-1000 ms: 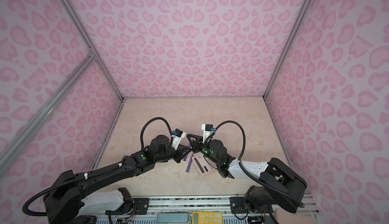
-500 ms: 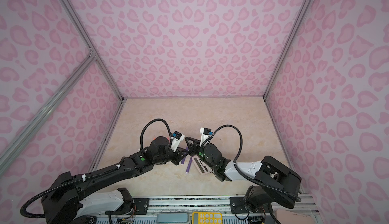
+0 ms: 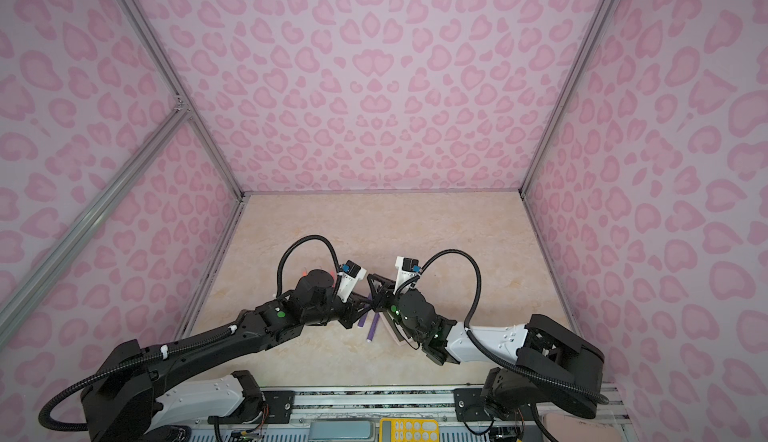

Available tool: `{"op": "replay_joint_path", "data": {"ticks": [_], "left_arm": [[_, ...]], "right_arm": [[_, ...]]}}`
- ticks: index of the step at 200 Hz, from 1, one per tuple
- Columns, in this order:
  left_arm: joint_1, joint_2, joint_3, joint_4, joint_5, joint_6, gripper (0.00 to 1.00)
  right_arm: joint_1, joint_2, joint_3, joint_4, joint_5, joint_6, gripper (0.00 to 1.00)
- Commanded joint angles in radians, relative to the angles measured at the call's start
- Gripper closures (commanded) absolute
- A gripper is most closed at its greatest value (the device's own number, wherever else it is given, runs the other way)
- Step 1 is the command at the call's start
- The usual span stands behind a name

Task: Insert the pens into the pen caps
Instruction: 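Lay the capped purple marker by the row with the left while the right withdraws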

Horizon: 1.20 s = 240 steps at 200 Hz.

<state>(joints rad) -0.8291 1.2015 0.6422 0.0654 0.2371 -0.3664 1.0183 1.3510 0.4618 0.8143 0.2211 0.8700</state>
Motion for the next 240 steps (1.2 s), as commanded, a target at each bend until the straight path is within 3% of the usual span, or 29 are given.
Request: {"op": "replay_joint_path", "data": {"ticks": [1, 18, 29, 60, 114, 168, 240], "left_arm": [[0.021, 0.014, 0.028, 0.206, -0.334, -0.082, 0.96], [0.021, 0.035, 0.045, 0.176, -0.362, -0.095, 0.96], [0.021, 0.052, 0.065, 0.135, -0.408, -0.114, 0.96], [0.026, 0.127, 0.118, 0.0, -0.537, -0.187, 0.96], [0.046, 0.371, 0.299, -0.222, -0.56, -0.266, 0.96], [0.082, 0.577, 0.458, -0.456, -0.562, -0.35, 0.97], [0.088, 0.738, 0.606, -0.585, -0.533, -0.303, 0.97]], "right_arm": [[0.005, -0.015, -0.01, -0.144, -0.116, -0.026, 0.94], [-0.01, -0.035, -0.015, -0.167, -0.088, -0.035, 0.69], [-0.027, -0.056, -0.021, -0.194, -0.064, -0.035, 0.59], [-0.112, -0.136, -0.044, -0.289, -0.019, -0.035, 0.48], [-0.242, -0.252, -0.09, -0.396, 0.034, -0.058, 0.45], [-0.301, -0.214, -0.083, -0.415, 0.023, -0.065, 0.45], [-0.329, -0.163, -0.07, -0.41, -0.005, -0.057, 0.45]]}}
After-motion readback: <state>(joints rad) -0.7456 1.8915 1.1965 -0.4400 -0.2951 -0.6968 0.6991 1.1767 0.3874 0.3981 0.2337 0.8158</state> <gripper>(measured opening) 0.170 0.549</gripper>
